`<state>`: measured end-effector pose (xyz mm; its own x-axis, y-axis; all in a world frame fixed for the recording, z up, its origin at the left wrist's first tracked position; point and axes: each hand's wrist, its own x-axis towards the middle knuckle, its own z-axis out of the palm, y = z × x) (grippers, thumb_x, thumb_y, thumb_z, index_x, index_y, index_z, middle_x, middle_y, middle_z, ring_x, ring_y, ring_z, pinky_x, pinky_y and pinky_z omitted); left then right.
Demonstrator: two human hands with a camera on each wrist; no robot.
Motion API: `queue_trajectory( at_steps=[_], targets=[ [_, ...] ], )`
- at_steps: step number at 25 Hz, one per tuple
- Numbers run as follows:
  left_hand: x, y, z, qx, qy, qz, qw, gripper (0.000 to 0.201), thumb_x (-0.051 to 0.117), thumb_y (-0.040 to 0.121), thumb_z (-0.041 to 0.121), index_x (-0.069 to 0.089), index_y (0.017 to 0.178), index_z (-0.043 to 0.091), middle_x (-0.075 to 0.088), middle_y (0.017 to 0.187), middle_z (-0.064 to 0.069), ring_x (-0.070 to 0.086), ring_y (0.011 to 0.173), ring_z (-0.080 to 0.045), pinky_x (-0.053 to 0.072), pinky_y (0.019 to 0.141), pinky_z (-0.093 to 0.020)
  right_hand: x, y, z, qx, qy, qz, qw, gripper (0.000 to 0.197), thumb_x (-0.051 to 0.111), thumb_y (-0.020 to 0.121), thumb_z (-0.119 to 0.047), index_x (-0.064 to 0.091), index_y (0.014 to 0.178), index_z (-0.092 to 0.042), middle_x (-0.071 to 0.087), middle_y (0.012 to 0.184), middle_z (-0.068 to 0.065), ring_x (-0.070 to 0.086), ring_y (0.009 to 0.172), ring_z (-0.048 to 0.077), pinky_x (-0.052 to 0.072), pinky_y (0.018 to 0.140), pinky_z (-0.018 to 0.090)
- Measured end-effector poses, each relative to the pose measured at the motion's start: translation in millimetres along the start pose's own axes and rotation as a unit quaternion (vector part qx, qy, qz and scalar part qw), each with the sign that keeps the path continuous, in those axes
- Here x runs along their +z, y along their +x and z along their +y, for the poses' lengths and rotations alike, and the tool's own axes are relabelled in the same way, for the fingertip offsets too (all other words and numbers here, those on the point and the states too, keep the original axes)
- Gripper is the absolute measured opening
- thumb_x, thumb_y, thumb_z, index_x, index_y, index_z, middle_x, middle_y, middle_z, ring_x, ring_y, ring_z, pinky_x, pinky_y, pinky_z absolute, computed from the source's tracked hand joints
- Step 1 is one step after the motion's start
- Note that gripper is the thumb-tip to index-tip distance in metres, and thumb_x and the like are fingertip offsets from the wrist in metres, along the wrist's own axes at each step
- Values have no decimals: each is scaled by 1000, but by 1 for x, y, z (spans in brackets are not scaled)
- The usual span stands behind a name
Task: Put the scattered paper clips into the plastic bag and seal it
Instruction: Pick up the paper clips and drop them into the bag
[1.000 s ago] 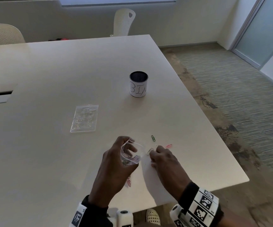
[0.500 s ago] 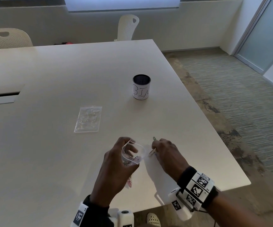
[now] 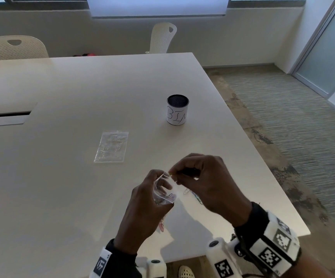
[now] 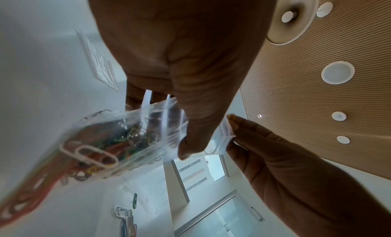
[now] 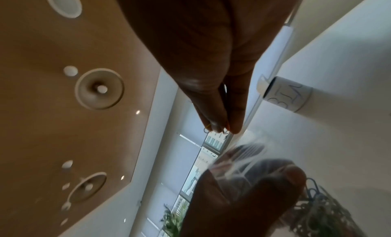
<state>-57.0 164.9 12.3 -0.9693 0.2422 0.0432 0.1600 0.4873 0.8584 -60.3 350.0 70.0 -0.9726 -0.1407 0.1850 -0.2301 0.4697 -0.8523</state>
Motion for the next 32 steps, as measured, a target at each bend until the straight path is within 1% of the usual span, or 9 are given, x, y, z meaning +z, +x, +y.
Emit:
queue_trajectory(
  at_steps=[3, 8, 14, 16, 18, 20, 23, 28, 32],
  targets=[
    [0, 0, 2, -6, 3, -1, 1000, 48, 86, 81, 13, 59, 116, 31, 74, 92, 14, 70, 88, 6, 51, 66, -6, 16, -2, -3, -35, -47, -37, 998, 11, 78, 89, -8, 82, 94, -17, 76, 92, -5, 74, 82, 10, 62, 77, 34],
    [0, 0, 1, -5, -2, 1, 1000, 49, 86, 81, 12, 59, 117, 31, 75, 97, 12, 71, 91, 4, 55, 69, -10, 16, -4, -10, -57, -81, -76, 992, 15, 73, 94, -9, 82, 103, -18, 80, 98, -5, 75, 86, 5, 61, 78, 29],
    [-3, 0, 0, 1, -15, 14, 1000, 45, 86, 81, 13, 60, 112, 32, 73, 93, 17, 70, 85, -2, 50, 68, -6, -42, 14, 28, 43, -130, 58, 989, 14, 83, 86, -19, 79, 99, -18, 78, 85, -9, 73, 78, 4, 59, 79, 25],
    [-2, 0, -1, 0, -16, 14, 1000, 45, 86, 81, 12, 60, 111, 33, 72, 95, 20, 70, 85, -2, 50, 67, -6, -52, 13, 54, 134, -208, -15, 969, 47, 86, 81, -39, 71, 120, -17, 72, 102, -8, 68, 86, 6, 58, 78, 23],
    [-1, 1, 0, 4, -16, 10, 1000, 45, 85, 81, 13, 60, 111, 34, 71, 98, 22, 70, 86, -2, 51, 67, -7, -47, 6, 73, 219, -283, -133, 924, 84, 86, 73, -53, 53, 140, -15, 60, 125, -1, 63, 104, 13, 56, 92, 29],
    [-1, 2, 0, 10, -14, 7, 1000, 44, 85, 82, 14, 59, 111, 34, 71, 98, 22, 71, 86, -3, 51, 67, -7, -35, -3, 83, 254, -322, -196, 891, 95, 89, 68, -55, 45, 143, -13, 50, 134, 3, 59, 116, 20, 53, 103, 35],
    [0, 4, 0, 12, -13, 8, 1000, 45, 86, 82, 14, 59, 112, 34, 71, 98, 21, 71, 86, -4, 52, 67, -8, -15, -6, 92, 253, -319, -178, 896, 80, 94, 67, -43, 53, 129, -12, 51, 124, 1, 60, 112, 21, 52, 102, 35],
    [1, 6, 1, 12, -13, 7, 1000, 46, 87, 82, 13, 60, 113, 33, 74, 95, 15, 71, 87, -4, 52, 68, -9, 3, 13, 104, 193, -252, -99, 943, 32, 89, 75, -9, 71, 101, -13, 61, 96, -2, 62, 89, 20, 52, 81, 26],
    [0, 5, 3, 12, -9, 1, 1000, 46, 87, 81, 14, 60, 113, 32, 74, 94, 16, 70, 87, -1, 52, 66, -7, 3, 22, 105, 144, -264, -97, 949, 54, 88, 79, -23, 65, 127, -16, 59, 119, 1, 61, 112, 21, 51, 97, 31]
  ],
)
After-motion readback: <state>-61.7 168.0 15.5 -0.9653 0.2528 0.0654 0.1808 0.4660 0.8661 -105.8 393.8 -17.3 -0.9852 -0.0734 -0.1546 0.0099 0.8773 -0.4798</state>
